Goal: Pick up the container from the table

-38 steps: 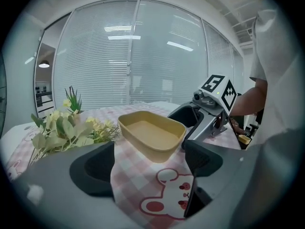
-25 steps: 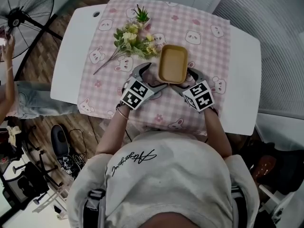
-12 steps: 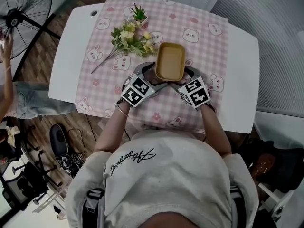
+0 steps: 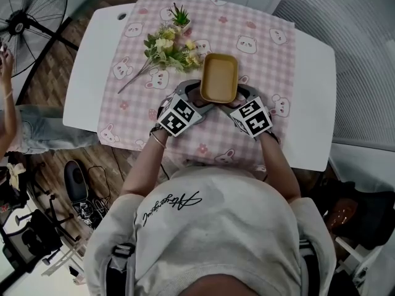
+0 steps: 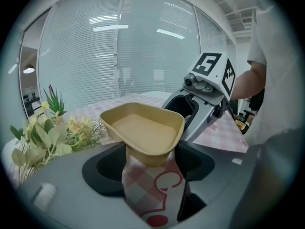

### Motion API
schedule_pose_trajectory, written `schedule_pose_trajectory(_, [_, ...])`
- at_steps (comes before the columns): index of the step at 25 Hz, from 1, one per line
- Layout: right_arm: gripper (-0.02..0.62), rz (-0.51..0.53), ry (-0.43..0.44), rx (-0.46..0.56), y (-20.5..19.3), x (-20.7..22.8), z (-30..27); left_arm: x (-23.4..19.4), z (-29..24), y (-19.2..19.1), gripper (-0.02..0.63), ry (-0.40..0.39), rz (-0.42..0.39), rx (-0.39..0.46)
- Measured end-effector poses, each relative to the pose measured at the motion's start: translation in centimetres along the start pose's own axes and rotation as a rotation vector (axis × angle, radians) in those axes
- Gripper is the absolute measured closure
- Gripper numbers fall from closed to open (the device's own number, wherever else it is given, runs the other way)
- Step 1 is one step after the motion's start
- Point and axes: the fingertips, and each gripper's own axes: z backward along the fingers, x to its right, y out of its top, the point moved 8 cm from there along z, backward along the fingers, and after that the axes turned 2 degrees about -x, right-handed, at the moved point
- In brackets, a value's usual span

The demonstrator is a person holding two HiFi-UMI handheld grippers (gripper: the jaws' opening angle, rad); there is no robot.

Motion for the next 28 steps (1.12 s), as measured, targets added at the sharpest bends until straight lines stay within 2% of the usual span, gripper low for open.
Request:
schedule_pose_trajectory(11, [0.258,0.000,-0.008,0.004,0.0,-0.1,0.0,0.3,-0.3,-0.1,0.296,0.040,-0.001,-0.020])
schedule_pose_trajectory(28, [0.262,-0.007,0.003,0.032,0.9,-0.7,1.0,0.5,1.2,1.0,0.296,0.050,-0.005,-0.009])
